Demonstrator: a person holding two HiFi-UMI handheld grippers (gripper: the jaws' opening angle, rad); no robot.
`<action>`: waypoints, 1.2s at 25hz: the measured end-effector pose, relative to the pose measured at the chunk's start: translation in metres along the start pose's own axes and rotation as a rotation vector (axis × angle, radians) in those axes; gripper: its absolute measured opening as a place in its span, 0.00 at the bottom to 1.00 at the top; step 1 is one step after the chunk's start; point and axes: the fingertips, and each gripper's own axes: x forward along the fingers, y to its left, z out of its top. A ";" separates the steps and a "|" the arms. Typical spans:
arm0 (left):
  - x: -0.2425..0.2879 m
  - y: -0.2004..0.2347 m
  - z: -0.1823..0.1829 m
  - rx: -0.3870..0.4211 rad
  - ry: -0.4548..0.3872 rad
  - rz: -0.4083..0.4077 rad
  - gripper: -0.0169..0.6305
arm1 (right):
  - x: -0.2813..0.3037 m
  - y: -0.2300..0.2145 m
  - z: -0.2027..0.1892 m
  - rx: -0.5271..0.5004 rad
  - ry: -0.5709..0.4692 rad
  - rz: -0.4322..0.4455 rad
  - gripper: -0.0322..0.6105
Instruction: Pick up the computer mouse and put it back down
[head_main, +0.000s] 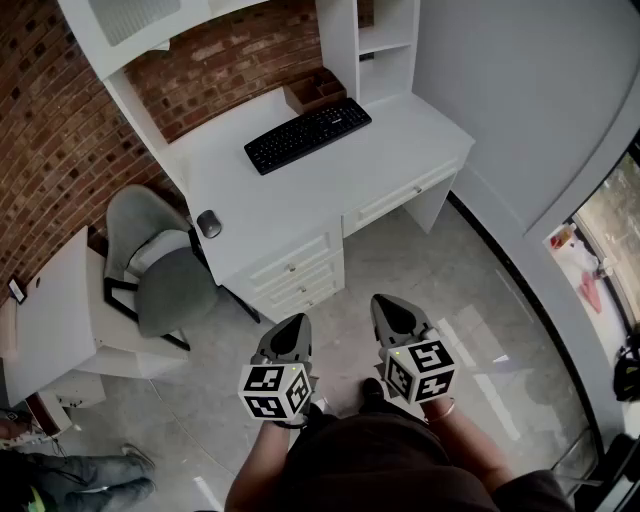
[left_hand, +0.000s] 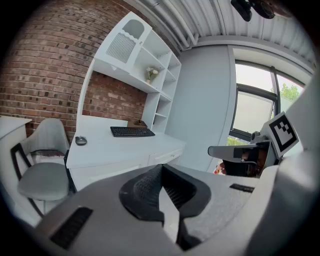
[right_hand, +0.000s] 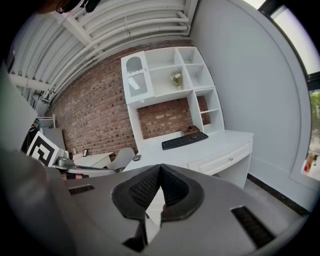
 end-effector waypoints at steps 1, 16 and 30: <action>-0.001 0.001 0.001 -0.003 -0.002 0.002 0.04 | 0.000 0.000 0.000 0.000 0.001 -0.002 0.05; 0.016 -0.002 0.023 0.020 -0.043 0.025 0.04 | -0.001 -0.033 -0.002 0.073 -0.015 -0.015 0.05; 0.035 -0.038 0.043 0.058 -0.093 0.151 0.04 | -0.012 -0.091 0.011 0.102 -0.019 0.039 0.05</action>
